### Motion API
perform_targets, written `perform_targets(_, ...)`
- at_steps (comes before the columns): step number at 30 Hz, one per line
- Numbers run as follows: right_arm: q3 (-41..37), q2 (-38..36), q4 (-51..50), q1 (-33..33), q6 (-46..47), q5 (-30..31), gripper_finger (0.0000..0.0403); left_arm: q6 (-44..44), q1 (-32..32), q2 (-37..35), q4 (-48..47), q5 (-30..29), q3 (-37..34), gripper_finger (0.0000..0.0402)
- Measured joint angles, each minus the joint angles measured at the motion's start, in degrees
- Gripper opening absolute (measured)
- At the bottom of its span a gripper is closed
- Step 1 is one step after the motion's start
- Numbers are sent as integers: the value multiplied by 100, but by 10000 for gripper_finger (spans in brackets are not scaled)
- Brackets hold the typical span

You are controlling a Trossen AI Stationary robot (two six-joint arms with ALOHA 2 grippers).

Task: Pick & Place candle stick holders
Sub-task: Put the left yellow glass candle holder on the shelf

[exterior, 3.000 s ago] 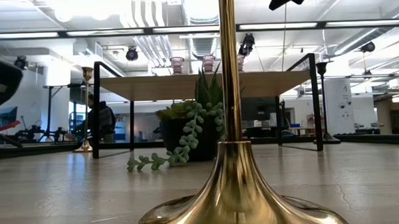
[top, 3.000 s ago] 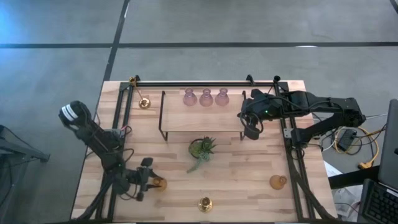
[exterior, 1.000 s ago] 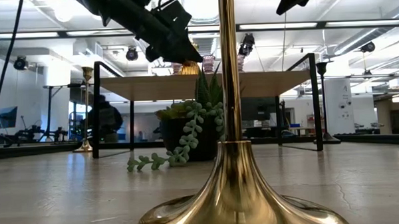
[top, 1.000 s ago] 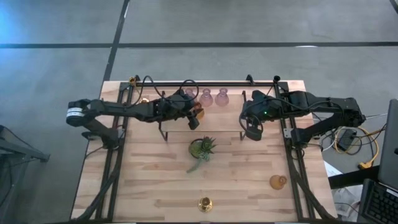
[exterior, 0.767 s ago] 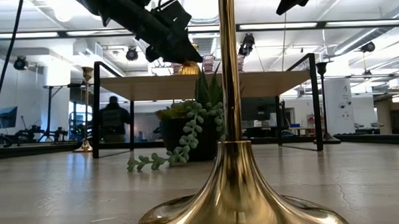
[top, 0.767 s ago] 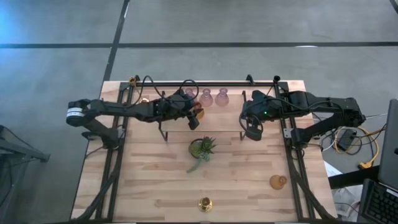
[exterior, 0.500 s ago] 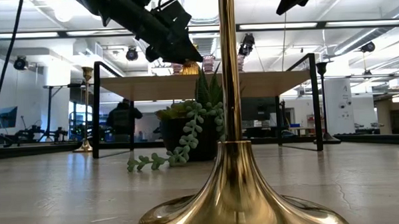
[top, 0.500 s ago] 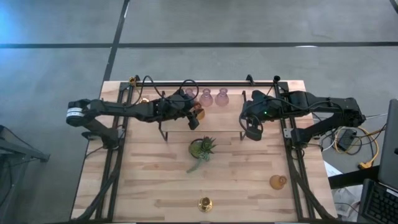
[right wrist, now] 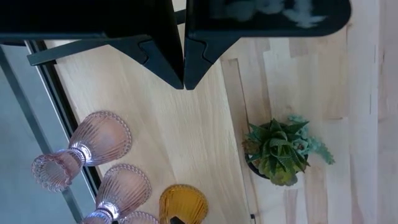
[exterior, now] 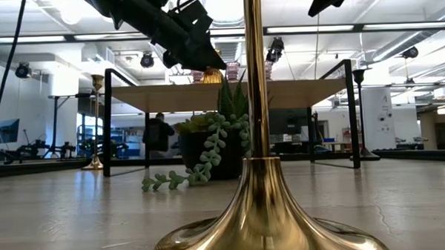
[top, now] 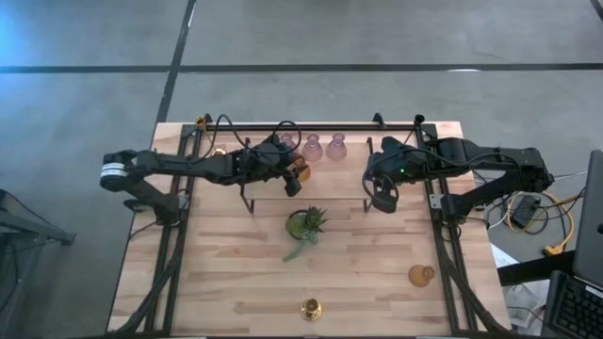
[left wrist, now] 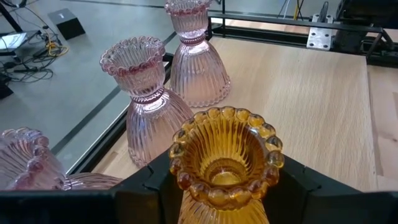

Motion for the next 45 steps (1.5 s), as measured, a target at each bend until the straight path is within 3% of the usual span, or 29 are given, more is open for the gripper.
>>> perform_targets(9, 0, 0, 0, 4, 8, 0, 8, -3, 29, -2, -93, -6, 0, 187)
perform_targets(18, 0, 0, 0, 4, 8, 0, 8, -35, 35, -12, -117, 173, -2, 282)
perform_targets(22, 0, 0, 0, 2, 8, 0, 8, -45, 35, -74, -116, 280, -2, 305)
perform_targets(41, 0, 0, -36, 0, 32, 0, 8, 169, 20, -1369, -515, 269, -4, 303)
perform_targets(45, 0, 0, -77, 0, 35, 0, 8, 206, 20, -1746, -712, 753, -4, 302)
